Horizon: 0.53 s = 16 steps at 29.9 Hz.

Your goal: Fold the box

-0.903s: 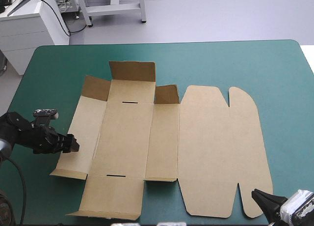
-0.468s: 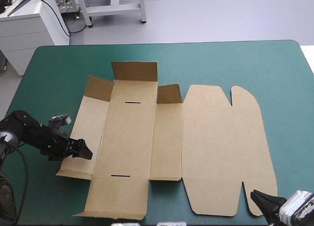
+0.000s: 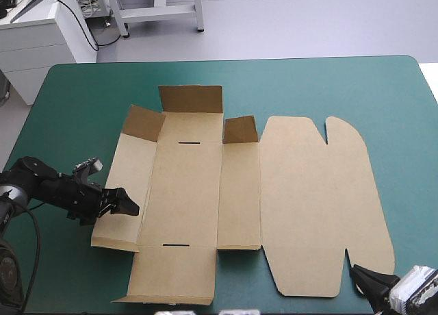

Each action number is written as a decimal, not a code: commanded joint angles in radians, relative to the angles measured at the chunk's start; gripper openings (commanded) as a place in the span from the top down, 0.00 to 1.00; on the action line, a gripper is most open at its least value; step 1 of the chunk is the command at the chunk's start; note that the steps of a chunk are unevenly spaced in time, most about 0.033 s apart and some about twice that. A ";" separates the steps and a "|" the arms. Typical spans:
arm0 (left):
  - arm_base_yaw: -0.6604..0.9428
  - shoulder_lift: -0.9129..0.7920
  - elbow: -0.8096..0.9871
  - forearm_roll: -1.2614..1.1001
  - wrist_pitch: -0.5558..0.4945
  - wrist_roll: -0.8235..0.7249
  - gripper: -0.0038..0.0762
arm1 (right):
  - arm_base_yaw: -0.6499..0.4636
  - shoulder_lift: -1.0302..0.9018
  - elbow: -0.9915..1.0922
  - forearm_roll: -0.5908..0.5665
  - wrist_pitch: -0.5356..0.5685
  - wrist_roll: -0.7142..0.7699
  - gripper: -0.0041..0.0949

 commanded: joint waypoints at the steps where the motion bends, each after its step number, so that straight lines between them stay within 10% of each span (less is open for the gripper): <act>1: -0.007 -0.027 -0.009 -0.078 0.111 0.001 0.20 | -0.003 0.000 -0.021 0.010 -0.063 -0.010 0.96; 10: -0.019 -0.026 0.025 -0.090 0.111 -0.006 0.21 | -0.003 0.000 -0.021 0.010 -0.063 -0.010 0.96; 16: -0.072 -0.026 0.046 -0.079 0.111 -0.013 0.52 | -0.003 0.000 -0.021 0.010 -0.063 -0.010 0.96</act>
